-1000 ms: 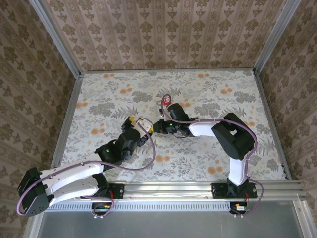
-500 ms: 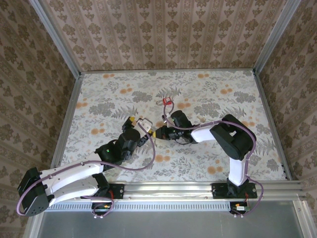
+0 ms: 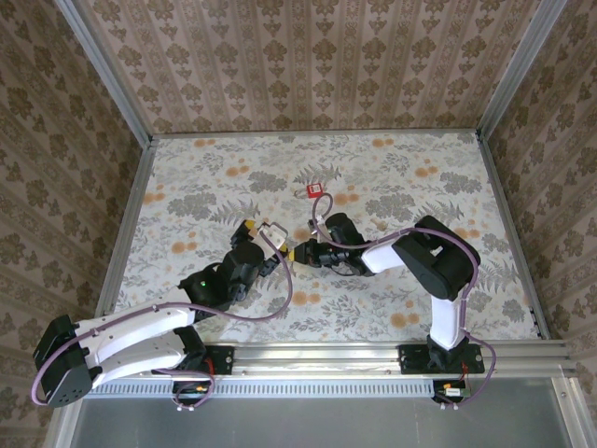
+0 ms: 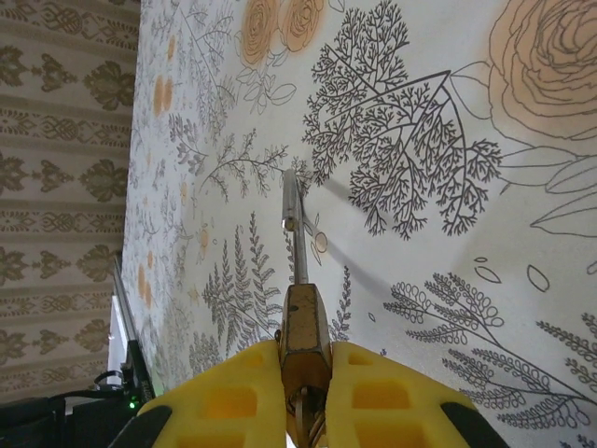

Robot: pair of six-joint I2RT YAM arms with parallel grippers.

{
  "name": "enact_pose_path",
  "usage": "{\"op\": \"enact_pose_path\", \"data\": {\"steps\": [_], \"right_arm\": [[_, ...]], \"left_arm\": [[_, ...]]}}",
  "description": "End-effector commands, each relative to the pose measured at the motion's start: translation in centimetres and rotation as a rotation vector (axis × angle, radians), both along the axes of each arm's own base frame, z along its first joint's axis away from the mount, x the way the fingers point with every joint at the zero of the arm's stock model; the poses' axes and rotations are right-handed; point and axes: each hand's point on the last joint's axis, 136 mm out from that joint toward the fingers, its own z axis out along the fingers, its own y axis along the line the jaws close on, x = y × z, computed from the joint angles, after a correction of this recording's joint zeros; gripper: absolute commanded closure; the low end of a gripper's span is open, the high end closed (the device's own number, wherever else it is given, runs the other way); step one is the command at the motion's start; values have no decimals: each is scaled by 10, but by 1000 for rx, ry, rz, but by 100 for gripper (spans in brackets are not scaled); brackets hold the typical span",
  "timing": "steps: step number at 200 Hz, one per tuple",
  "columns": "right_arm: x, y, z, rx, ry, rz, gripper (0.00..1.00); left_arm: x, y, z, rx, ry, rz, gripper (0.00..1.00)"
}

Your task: Unlock with the key

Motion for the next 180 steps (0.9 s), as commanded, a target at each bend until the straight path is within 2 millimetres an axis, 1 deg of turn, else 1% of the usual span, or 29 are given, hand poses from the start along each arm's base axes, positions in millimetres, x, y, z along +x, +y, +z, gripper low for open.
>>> {"op": "enact_pose_path", "data": {"steps": [1, 18, 25, 48, 62, 72, 86, 100, 124, 141, 165, 180], "right_arm": [[-11, -7, -21, -30, 85, -29, 86], [-12, -9, -23, -36, 101, -48, 84], [-12, -11, -24, -43, 111, -64, 80], [-11, -17, -31, -90, 149, -105, 79], [-12, -22, -35, -110, 174, -130, 71], [-13, -24, -37, -120, 191, -144, 70], [-14, -26, -36, -120, 205, -159, 69], [-15, -29, -38, -145, 222, -172, 64], [-20, -38, -42, -188, 236, -189, 63], [-23, -47, -43, -222, 241, -196, 61], [-24, -60, -41, -247, 237, -215, 58], [-24, -65, -35, -263, 227, -213, 56]], "left_arm": [[-2, -6, 3, -48, 1, -13, 23], [-3, -7, 5, -51, 0, -17, 23], [-3, -8, 5, -53, -1, -18, 23], [-4, -10, 6, -55, -1, -24, 23], [-5, -10, 7, -55, -1, -26, 23], [-7, -11, 7, -52, 0, -29, 23], [-8, -12, 8, -50, -1, -30, 23], [-10, -13, 10, -49, -4, -36, 23], [-13, -13, 10, -47, -4, -38, 23], [-15, -13, 12, -47, -4, -42, 23], [-16, -13, 16, -47, -10, -38, 23], [-16, -12, 19, -50, -14, -37, 23]]}}
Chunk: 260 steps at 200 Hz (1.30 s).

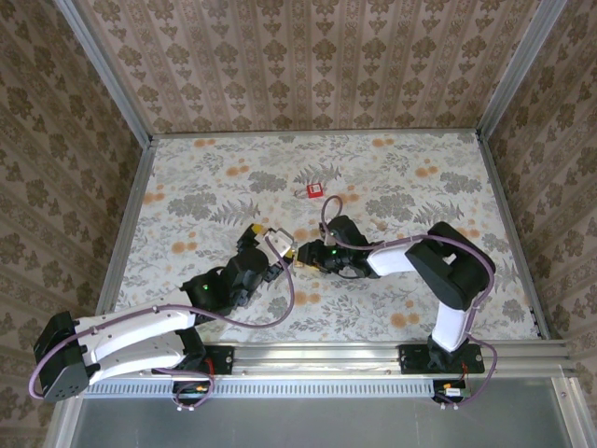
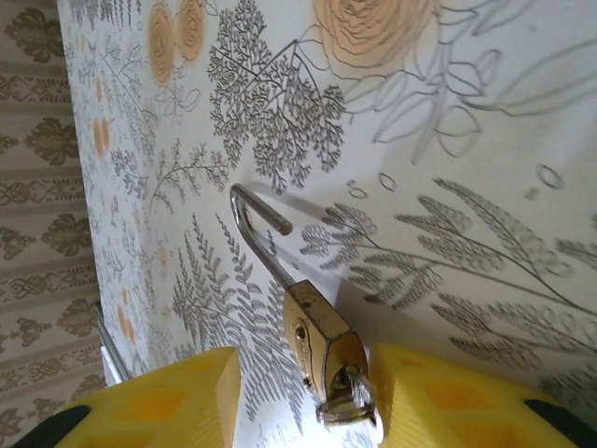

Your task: Unlock with the key

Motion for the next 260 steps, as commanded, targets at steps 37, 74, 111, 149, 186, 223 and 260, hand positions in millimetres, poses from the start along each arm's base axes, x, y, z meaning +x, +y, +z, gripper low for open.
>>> {"op": "enact_pose_path", "data": {"steps": [37, 74, 111, 149, 186, 223, 260], "right_arm": [[-14, -49, -10, -212, 38, -26, 52], [-14, -72, 16, -264, -26, -35, 52], [-22, -107, 62, -383, -140, -56, 51], [-31, -162, 98, -585, -231, -151, 52], [-10, -217, 113, -685, -229, -324, 55], [29, -239, 111, -703, -180, -403, 65], [65, -246, 100, -702, -158, -465, 70]], "left_arm": [[-3, 3, 27, -55, -19, 23, 19], [-7, 9, 32, -71, -13, 37, 19], [-15, 18, 36, -141, 36, 47, 16], [-22, 34, 37, -245, 76, 92, 13], [-26, 41, 39, -319, 95, 101, 11], [-16, 43, 35, -317, 94, 133, 8], [-1, 40, 32, -326, 107, 151, 8]]}}
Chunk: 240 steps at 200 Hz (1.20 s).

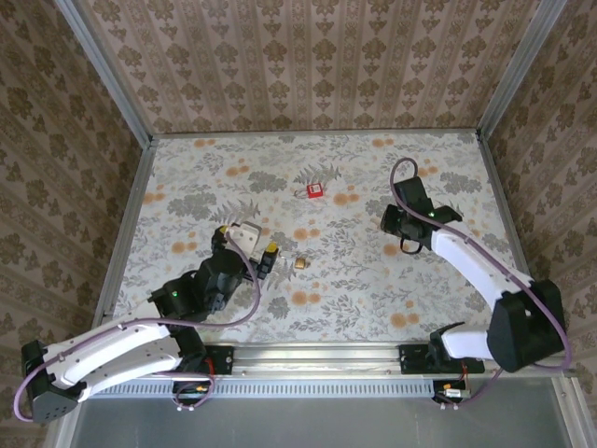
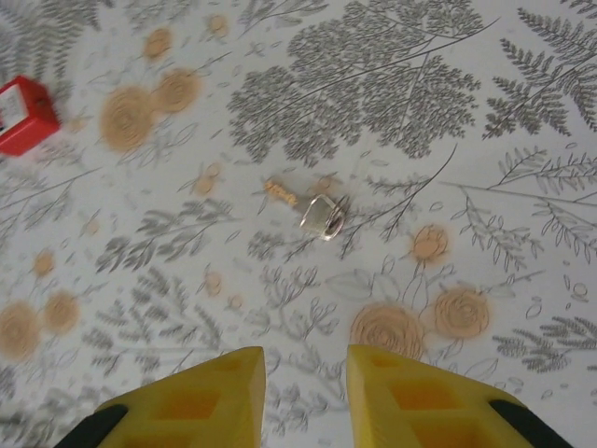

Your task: Unlock with the key

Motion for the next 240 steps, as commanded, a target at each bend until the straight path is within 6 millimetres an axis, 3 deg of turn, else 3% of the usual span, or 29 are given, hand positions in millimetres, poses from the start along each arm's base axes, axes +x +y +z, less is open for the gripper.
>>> {"op": "enact_pose_path", "data": {"steps": [1, 58, 84, 106, 129, 157, 173, 187, 206, 240], "right_arm": [[21, -5, 6, -17, -39, -30, 70], [45, -12, -17, -36, 5, -98, 64], [48, -12, -19, -22, 0, -107, 63], [46, -8, -22, 15, -1, -99, 62], [39, -2, -26, 59, -4, -80, 59], [26, 6, -26, 124, -25, -41, 51], [19, 9, -26, 147, -30, -20, 48], [14, 12, -12, 178, -76, 1, 46], [8, 15, -9, 202, -89, 23, 44], [2, 20, -4, 240, -110, 50, 42]], "left_arm": [[7, -5, 3, -54, 2, 0, 8], [43, 0, 3, -70, 17, 56, 4], [81, -1, 9, -80, 123, 74, 4], [122, -31, 7, -35, 271, -12, 5], [161, -74, -10, 84, 397, -153, 7], [199, -119, -47, 146, 534, -306, 9], [219, -132, -66, 134, 600, -344, 9], [233, -142, -82, 107, 652, -372, 9], [251, -156, -92, 90, 678, -401, 9], [275, -163, -123, 91, 736, -381, 9]]}}
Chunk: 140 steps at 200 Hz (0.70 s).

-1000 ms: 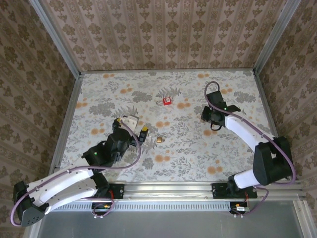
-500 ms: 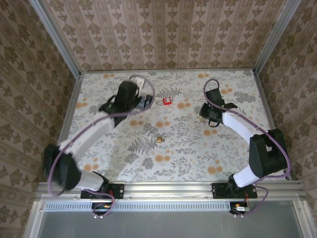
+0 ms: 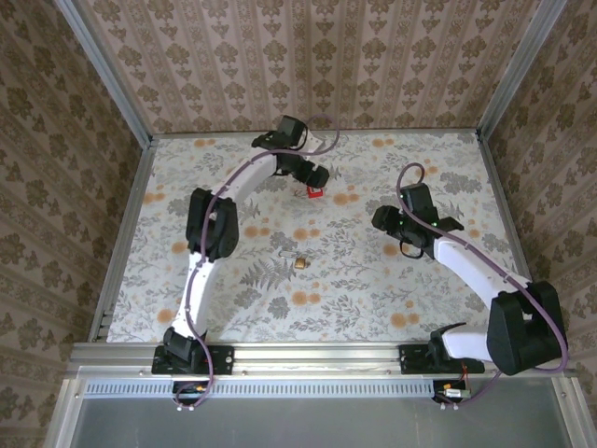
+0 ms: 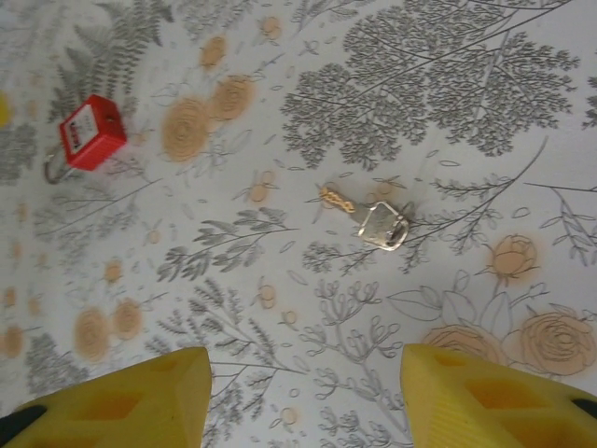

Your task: Unlock with the key

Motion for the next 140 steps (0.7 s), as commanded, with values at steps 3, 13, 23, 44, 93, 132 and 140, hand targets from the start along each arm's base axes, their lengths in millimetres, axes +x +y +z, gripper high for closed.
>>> {"op": "enact_pose_path", "data": {"steps": [3, 13, 23, 44, 93, 132, 140], "right_arm": [[-4, 7, 4, 49, -23, 39, 42], [-5, 8, 4, 54, -25, 43, 42], [-5, 8, 4, 58, -25, 47, 42], [-5, 9, 3, 71, -25, 57, 41], [-6, 12, 11, 103, -41, 73, 40], [-8, 11, 18, 113, -60, 71, 40], [-9, 11, 19, 114, -64, 71, 40]], "left_arm": [[-2, -1, 3, -15, 63, -31, 9], [2, -2, -4, -14, 73, -20, 8], [0, -4, -11, -21, 98, -23, 9], [-6, -7, -15, -31, 131, -20, 11], [-22, -13, -5, -77, 208, 8, 11], [-21, -12, -15, -100, 294, 75, 16], [-20, -9, -19, -82, 294, 92, 16]]}}
